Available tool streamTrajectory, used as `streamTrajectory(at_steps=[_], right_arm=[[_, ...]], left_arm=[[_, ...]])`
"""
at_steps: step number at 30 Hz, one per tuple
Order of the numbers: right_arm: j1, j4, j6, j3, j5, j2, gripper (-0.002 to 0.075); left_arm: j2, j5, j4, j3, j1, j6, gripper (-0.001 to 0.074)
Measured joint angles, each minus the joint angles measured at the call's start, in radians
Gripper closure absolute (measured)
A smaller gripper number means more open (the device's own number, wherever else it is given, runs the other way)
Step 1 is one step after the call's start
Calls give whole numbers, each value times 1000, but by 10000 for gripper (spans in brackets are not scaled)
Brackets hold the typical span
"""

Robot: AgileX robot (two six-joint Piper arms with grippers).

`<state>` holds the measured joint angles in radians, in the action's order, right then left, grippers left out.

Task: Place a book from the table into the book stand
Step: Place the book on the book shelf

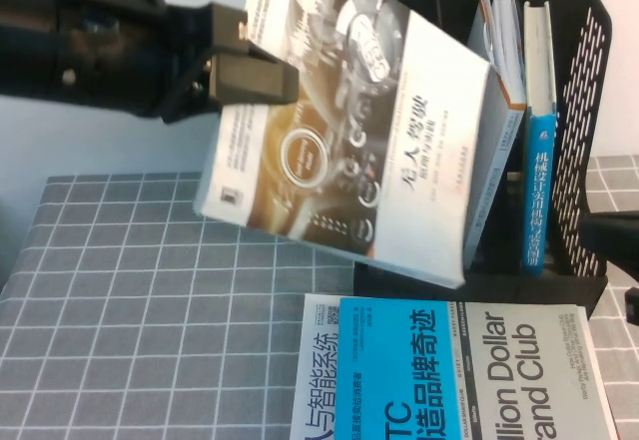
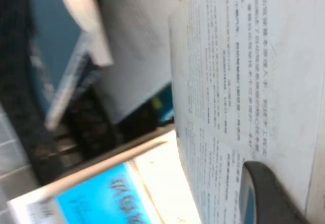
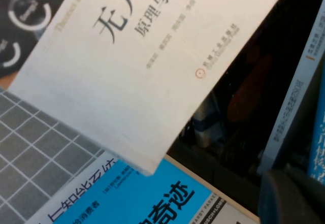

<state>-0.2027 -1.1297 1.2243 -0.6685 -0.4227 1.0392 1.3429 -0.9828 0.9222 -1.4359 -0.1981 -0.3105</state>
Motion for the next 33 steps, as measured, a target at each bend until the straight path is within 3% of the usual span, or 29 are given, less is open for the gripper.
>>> streamTrajectory(at_steps=[9,18,23,33], right_arm=[[0,0,-13,0,2,0,729],[0,5,-16,0,2,0,729],[0,5,-16,0,-2,0,729],[0,3,-18,0,-20,0,729]], left_arm=[[209,-66,-255,-343,-14,255,636],[381,-146,-649,-653,-207,537,636],[469,-173,-762,-724,-275,628,636],[554,-160,-895,-762,-328,701,636]])
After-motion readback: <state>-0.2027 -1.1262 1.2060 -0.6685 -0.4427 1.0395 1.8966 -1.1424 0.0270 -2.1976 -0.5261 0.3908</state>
